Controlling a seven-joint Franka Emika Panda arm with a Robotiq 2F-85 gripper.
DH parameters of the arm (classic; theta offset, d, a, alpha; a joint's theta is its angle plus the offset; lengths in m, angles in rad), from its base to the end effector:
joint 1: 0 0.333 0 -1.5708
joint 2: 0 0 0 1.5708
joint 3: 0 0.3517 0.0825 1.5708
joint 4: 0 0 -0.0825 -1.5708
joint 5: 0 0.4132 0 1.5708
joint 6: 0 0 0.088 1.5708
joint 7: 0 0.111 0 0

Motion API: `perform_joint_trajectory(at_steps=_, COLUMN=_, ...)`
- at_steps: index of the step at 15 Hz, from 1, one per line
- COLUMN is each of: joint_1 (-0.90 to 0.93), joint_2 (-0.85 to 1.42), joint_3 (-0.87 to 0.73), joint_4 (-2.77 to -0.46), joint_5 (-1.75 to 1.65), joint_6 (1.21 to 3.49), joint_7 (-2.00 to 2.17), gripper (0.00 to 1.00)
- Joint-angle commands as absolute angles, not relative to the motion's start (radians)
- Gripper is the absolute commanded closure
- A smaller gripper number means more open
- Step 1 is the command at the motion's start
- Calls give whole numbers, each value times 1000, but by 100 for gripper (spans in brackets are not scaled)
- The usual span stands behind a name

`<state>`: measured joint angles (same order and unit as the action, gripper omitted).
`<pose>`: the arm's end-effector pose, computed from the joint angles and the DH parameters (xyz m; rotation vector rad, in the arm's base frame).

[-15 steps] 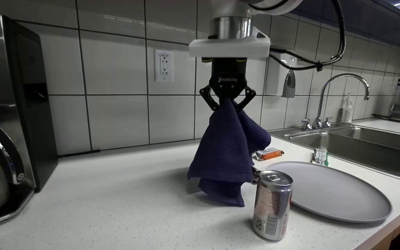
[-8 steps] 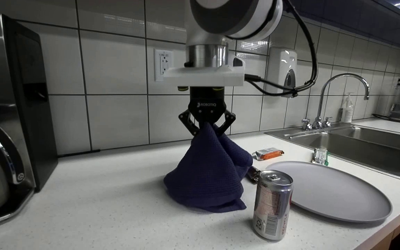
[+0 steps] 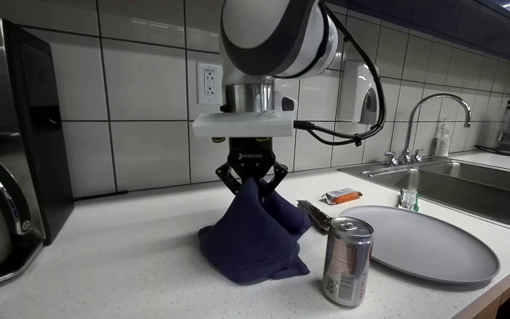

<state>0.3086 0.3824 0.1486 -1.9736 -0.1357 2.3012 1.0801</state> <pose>0.5778 0.2763 0.2816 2.9657 -0.8192 -0.0074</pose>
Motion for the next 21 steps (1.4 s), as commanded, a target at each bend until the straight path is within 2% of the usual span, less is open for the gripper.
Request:
perform_joint_trajectory(at_steps=1, joint_1=329, joint_2=394, joint_3=141, joint_4=-1934, joint_5=-117, joint_6=2261, joint_7=1068, gripper=99)
perform_joint_trajectory(at_steps=3, joint_1=332, joint_2=389, joint_3=141, joint_4=-1931, joint_5=-114, joint_6=2252, joint_7=1066, gripper=99)
perform_joint_trajectory(at_steps=4, joint_1=333, joint_2=383, joint_3=141, joint_4=-1930, joint_5=-112, joint_6=2244, joint_7=1067, gripper=71)
perform_joint_trajectory(at_steps=5, joint_1=332, joint_2=376, joint_3=142, joint_4=-1931, joint_5=-109, joint_6=2239, joint_7=1063, gripper=71)
perform_joint_trajectory(at_steps=7, joint_1=330, joint_2=358, joint_3=140, joint_4=-1936, joint_5=-111, joint_6=2226, joint_7=1059, gripper=57)
perform_joint_trajectory(at_steps=14, joint_1=317, joint_2=309, joint_3=135, joint_4=-1961, joint_5=-121, joint_6=2215, joint_7=1044, gripper=4)
perform_joint_trajectory(at_steps=16, joint_1=315, joint_2=294, joint_3=127, joint_4=-1970, joint_5=-130, joint_6=2221, joint_7=1042, gripper=0)
perform_joint_trajectory(at_steps=21, joint_1=297, joint_2=247, joint_3=105, joint_4=-1996, joint_5=-135, joint_6=2224, joint_7=1038, gripper=0)
